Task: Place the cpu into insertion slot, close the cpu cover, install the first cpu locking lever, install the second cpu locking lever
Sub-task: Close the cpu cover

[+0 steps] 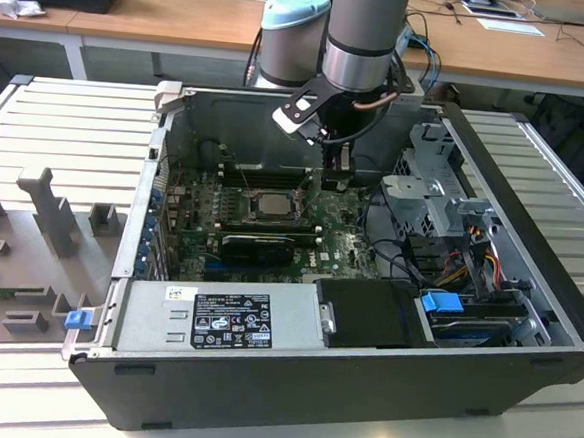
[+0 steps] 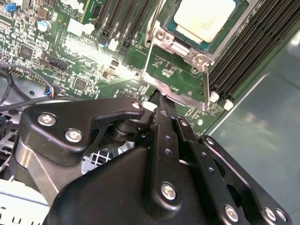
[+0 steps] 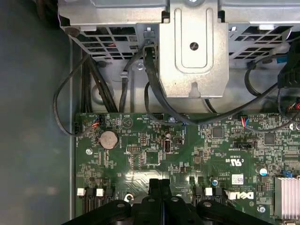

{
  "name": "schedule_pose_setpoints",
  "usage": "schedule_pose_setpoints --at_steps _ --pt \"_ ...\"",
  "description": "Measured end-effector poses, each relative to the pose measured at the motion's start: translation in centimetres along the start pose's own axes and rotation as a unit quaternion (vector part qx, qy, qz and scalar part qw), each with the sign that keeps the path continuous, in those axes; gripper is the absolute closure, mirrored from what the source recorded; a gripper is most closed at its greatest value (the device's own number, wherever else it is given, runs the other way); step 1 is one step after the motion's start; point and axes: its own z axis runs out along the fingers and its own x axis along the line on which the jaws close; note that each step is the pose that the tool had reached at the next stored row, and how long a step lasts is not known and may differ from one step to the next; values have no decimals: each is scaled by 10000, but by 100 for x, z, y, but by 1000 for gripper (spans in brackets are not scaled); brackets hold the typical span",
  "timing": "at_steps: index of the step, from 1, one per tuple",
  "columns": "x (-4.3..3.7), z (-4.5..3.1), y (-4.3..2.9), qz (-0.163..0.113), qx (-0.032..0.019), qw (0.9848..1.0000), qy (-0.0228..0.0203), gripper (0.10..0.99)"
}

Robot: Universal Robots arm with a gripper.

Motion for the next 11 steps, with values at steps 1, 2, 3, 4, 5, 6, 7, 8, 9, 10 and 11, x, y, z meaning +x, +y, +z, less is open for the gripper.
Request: schedule_pose_setpoints --at_steps 1,2,3,4,5,6,7,8,9,10,11 --pt "0 0 -6 0 0 10000 0 980" --pt "0 0 -16 0 0 10000 0 980" --pt "0 -1 -26 0 0 10000 0 980" --pt "0 -1 -33 0 0 10000 0 980" --pt "0 -1 -42 0 0 10000 0 980" --pt "0 -2 -54 0 0 10000 0 980" --pt "0 -2 -61 0 0 10000 0 980" --pt "0 -2 -68 0 0 10000 0 980" --pt "0 -2 -82 0 0 10000 0 980" --pt "0 -2 -93 0 0 10000 0 980" --pt "0 -3 -101 0 0 10000 0 980"
